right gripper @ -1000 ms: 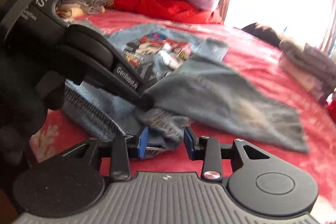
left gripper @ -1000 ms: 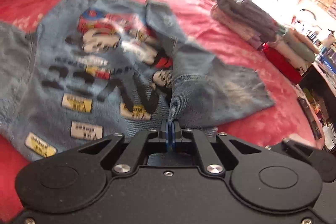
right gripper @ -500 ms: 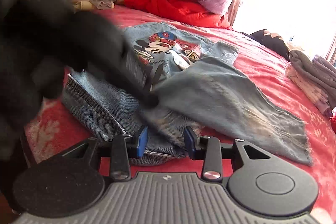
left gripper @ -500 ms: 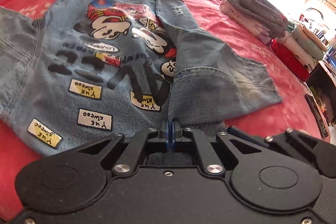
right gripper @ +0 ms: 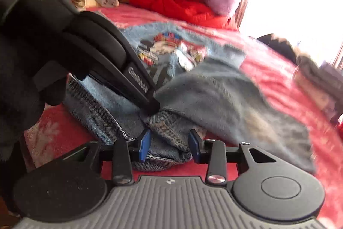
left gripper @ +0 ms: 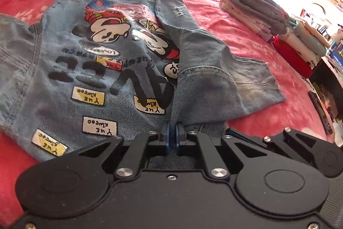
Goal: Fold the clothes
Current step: 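Grasp the sleeve with the left gripper and fold it over the jacket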
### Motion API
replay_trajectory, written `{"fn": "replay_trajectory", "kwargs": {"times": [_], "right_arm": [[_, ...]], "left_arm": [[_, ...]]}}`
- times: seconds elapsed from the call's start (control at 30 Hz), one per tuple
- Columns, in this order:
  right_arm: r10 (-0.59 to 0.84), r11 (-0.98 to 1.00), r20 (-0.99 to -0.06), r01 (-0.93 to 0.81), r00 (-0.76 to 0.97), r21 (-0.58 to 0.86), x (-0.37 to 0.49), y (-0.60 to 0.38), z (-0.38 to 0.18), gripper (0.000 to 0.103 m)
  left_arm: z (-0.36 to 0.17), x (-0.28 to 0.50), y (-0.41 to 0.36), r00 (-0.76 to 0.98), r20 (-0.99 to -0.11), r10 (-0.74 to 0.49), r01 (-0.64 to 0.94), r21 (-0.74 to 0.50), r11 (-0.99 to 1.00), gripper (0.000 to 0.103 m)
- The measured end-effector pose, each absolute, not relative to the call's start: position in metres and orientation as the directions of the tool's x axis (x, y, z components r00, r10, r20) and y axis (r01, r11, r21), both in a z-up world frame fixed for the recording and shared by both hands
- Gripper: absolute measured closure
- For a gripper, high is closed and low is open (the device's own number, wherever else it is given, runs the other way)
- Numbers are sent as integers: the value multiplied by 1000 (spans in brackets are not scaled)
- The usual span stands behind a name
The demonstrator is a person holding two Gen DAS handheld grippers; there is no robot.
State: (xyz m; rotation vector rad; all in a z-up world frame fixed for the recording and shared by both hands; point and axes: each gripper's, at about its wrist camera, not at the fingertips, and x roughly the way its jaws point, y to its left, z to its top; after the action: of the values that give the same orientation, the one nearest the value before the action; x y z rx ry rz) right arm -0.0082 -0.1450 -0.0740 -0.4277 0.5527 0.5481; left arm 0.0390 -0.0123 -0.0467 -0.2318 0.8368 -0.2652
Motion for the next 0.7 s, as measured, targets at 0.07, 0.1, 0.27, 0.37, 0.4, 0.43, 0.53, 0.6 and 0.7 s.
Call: {"fn": "replay_trajectory", "kwargs": {"times": [0.07,0.1,0.27,0.37,0.4,0.43,0.53,0.6,0.7], "right_arm": [[371,776,-583,-586,723,-233,-8,-145,-74,63],[373,778,-581,-586,723,-229,-7,-144,-75,63],[378,777,-589,-591,714,-218,-8,-145,-73,60],[371,773,-583,-589,722,-237,-12,-143,-75,58],[366,768,-580,-588,728,-253,-13,-141,-77,58],[361,764,-575,-587,734,-269,-14,-139,-78,58],[344,745,-563,-583,752,-323,-17,-131,-82,57],[333,728,-555,-582,762,-363,-19,-127,-85,57],[318,706,-542,-576,778,-412,-22,-122,-88,57]], "left_arm": [[-30,33,-19,687,-663,-298,192,-230,954,92],[-21,30,-23,713,-639,-289,215,-193,957,88],[28,36,-52,740,-551,-385,421,-67,905,74],[41,65,-90,610,-609,-507,615,-40,788,54],[40,75,-107,564,-634,-529,669,-23,743,54],[38,86,-124,515,-666,-540,718,-10,696,54],[23,110,-175,417,-758,-502,800,44,598,54],[9,111,-209,386,-801,-457,853,122,507,54],[-11,111,-248,376,-838,-397,888,202,414,68]]}}
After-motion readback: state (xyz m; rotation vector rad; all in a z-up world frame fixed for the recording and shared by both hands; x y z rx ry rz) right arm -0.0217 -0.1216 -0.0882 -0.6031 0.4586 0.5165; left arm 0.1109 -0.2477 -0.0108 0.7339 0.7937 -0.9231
